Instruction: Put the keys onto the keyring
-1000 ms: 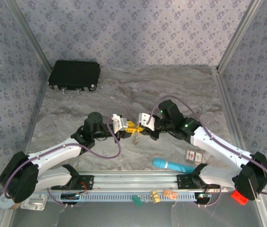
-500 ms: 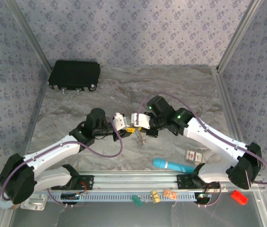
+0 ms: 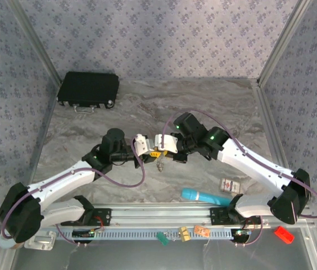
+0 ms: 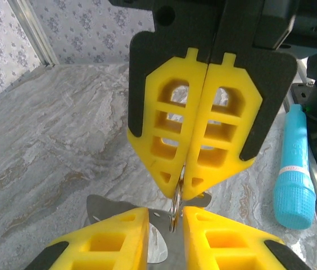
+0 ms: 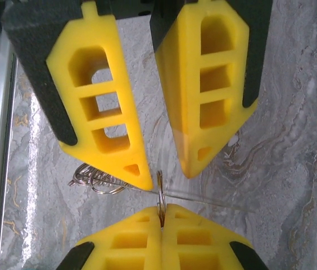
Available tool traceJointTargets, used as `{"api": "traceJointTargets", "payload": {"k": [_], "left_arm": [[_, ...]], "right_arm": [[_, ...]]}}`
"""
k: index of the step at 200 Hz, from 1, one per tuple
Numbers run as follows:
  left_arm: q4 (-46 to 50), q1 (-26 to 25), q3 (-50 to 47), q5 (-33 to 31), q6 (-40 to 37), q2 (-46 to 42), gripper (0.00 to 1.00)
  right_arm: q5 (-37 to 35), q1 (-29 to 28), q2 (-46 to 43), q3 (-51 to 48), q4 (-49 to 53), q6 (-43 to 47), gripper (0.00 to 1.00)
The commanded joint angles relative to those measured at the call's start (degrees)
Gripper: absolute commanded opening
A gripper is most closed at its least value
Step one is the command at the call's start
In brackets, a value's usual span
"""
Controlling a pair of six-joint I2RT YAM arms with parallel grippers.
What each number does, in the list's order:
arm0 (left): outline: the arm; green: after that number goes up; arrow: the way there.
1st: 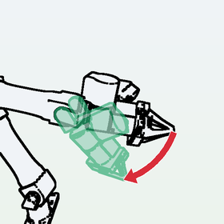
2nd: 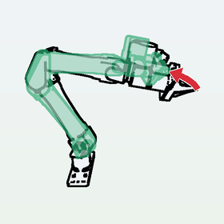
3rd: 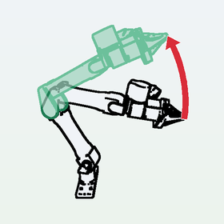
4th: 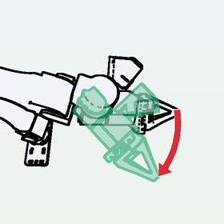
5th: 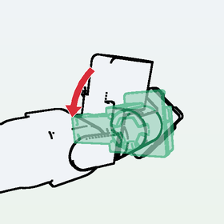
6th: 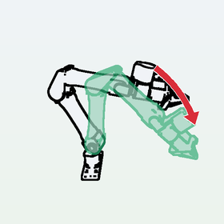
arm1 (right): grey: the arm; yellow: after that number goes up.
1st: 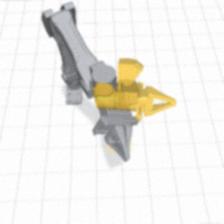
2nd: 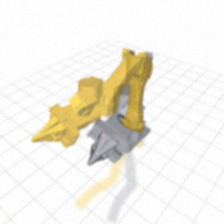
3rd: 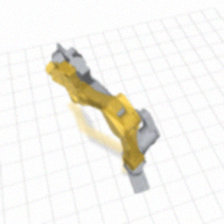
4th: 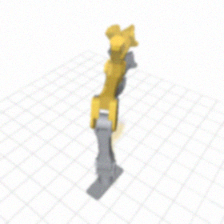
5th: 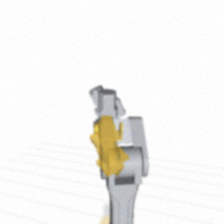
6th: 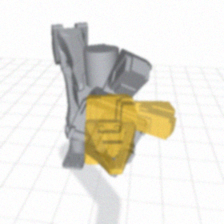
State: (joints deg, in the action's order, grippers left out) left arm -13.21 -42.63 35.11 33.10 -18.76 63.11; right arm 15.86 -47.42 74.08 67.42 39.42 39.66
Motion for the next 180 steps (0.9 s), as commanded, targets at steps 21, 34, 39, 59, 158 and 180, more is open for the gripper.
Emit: {"api": "traceJointTargets", "payload": {"k": [21, 34, 39, 59, 158, 180], "left_arm": [[-1.88, -0.26, 0.52, 1.61, 0.04, 1.28, 0.17], [-1.89, -0.29, 0.30, 1.68, 0.13, 1.45, 0.16], [-1.82, -0.27, 0.24, 1.71, 0.13, 1.45, 0.16], [-1.21, -0.23, -0.06, 1.71, -0.24, 1.49, 0.10], [-19.50, 2.51, -6.97, 4.98, 9.75, -0.13, 0.00], [-23.94, 2.95, -8.04, 6.67, 12.35, -0.44, 0.00]], "right_arm": [[4.94, -0.17, -2.23, -1.23, -7.66, -2.78, 0.00], [5.06, -0.06, -2.40, -1.40, -7.95, -2.92, 0.00], [5.21, -0.13, -2.37, -1.41, -7.95, -2.90, 0.00], [5.56, 0.12, -2.79, -1.65, -8.03, -3.00, 0.00], [20.04, 10.73, -11.65, -18.90, -27.38, -11.78, 0.31], [22.55, 11.12, -11.31, -21.66, -32.43, -13.54, 0.32]]}}
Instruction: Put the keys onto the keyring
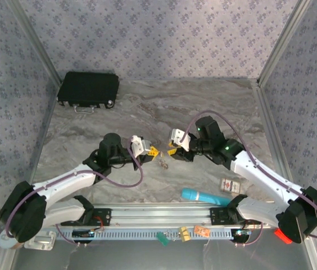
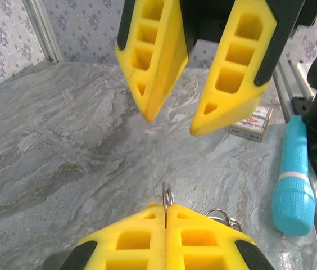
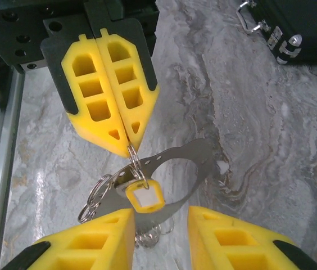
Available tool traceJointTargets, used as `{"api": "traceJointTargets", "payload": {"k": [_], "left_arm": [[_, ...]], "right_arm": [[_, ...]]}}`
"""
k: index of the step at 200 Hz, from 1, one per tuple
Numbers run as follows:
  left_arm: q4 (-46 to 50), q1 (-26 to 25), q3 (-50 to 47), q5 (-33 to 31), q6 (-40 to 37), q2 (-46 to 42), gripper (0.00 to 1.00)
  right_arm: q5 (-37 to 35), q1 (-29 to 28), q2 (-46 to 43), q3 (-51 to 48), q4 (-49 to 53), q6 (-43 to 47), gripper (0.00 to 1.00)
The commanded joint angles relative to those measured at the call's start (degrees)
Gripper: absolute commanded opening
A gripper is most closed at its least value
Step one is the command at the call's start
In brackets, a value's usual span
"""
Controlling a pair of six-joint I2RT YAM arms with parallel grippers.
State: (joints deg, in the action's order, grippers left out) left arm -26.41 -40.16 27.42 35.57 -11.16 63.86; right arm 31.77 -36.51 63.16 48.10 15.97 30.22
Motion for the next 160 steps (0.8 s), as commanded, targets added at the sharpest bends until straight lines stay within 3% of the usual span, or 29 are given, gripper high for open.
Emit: {"api": "traceJointTargets", "payload": {"k": [1, 82, 160], "left_arm": [[-10.84, 0.50, -0.44, 4.22, 4.83, -1.23, 0.00], [-13.82, 0.87, -0.62, 8.80, 7.01, -0.97, 0.00], [-14.55, 0.87, -0.74, 9.25, 7.63, -0.74, 0.00]], "right_arm": [[6.68, 0.30, -0.35, -2.41, -9.13, -4.15, 0.33], [10.97, 0.30, 1.41, -3.49, -12.46, -5.19, 0.34], [14.33, 0.23, 2.42, -2.12, -12.39, -5.17, 0.19]]}}
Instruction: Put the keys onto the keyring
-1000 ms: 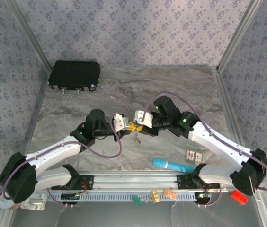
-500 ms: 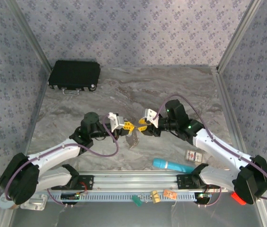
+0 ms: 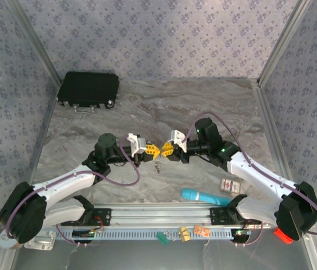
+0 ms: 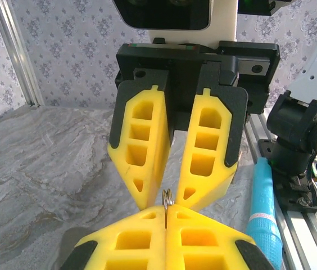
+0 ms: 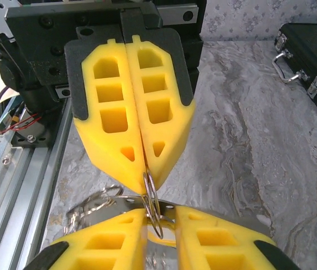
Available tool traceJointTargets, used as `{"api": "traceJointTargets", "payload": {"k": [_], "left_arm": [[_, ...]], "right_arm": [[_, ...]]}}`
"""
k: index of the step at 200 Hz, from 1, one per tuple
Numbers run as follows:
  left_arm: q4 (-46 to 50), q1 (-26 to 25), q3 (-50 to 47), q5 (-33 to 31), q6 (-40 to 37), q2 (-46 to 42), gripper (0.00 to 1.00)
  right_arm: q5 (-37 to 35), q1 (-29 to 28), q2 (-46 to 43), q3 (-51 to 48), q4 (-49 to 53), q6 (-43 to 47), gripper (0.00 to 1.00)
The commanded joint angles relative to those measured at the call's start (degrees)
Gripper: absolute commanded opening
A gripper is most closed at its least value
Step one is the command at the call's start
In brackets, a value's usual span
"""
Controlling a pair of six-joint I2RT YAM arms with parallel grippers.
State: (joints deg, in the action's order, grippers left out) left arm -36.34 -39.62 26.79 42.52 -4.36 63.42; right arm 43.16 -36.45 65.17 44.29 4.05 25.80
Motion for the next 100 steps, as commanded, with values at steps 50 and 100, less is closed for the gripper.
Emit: {"api": "traceJointTargets", "payload": {"k": [50, 100], "left_arm": [[-5.03, 0.31, 0.11, 2.39, 1.01, 0.00, 0.00], [9.11, 0.26, 2.56, -3.28, -5.83, -2.25, 0.22]], "right_arm": [[3.96, 0.19, 0.98, 2.69, -0.10, -0.84, 0.00], [-1.88, -0.08, 0.70, 6.86, 11.41, 4.79, 0.00]]}}
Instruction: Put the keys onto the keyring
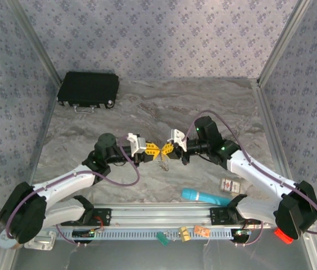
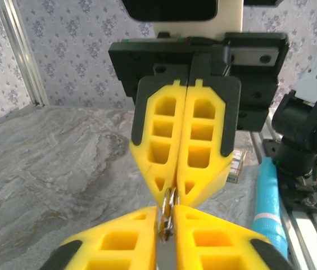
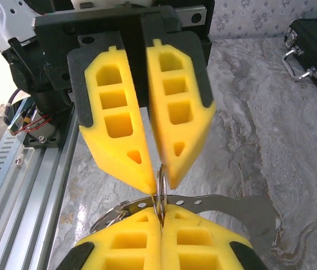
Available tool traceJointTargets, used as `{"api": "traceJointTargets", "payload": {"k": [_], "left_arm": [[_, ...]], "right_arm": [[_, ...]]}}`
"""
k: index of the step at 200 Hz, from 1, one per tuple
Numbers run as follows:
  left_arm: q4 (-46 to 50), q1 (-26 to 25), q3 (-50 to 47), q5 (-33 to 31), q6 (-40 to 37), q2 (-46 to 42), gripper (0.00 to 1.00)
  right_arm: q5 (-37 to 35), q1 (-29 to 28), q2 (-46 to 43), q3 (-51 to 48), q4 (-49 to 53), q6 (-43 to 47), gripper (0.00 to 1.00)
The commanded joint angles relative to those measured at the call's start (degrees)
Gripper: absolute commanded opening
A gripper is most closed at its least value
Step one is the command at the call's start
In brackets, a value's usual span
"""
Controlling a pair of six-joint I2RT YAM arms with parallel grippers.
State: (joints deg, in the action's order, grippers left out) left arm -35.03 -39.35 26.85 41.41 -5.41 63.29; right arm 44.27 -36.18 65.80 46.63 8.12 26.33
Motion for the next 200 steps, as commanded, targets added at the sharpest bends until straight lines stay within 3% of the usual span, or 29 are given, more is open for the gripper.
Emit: {"api": "traceJointTargets", "payload": {"k": [1, 34, 61, 98, 134, 171, 180, 200], "left_arm": [[8.14, 0.03, 2.54, -2.32, -5.05, -2.20, 0.22], [20.99, -0.07, 6.05, -5.28, -11.48, -2.98, 0.23], [20.70, -0.11, 7.02, -3.98, -11.95, -2.14, 0.24], [19.97, -0.51, 8.38, -0.31, -12.26, -0.24, 0.24], [19.76, -0.83, 9.07, 1.04, -12.60, 0.77, 0.18], [20.85, -0.84, 9.27, 1.28, -13.46, 0.52, 0.00], [20.90, -0.83, 9.12, 1.24, -13.49, 0.35, 0.00], [18.61, -0.81, 8.24, 1.46, -12.53, -0.08, 0.00]], "right_arm": [[-3.24, -0.32, 0.09, 4.70, 7.78, 4.48, 0.00], [-12.31, -2.51, 1.96, 10.78, 20.71, 11.27, 0.00], [-18.58, -5.40, 4.40, 15.20, 26.06, 14.34, 0.00], [-21.14, -7.71, 7.19, 19.66, 30.21, 16.24, 0.00], [-21.29, -9.32, 8.96, 22.90, 30.99, 17.27, 0.00], [-19.66, -8.92, 7.70, 22.72, 30.34, 16.69, 0.00], [-19.43, -8.27, 6.54, 21.22, 28.41, 15.17, 0.00], [-17.28, -5.63, 3.05, 15.46, 23.66, 11.56, 0.23]]}}
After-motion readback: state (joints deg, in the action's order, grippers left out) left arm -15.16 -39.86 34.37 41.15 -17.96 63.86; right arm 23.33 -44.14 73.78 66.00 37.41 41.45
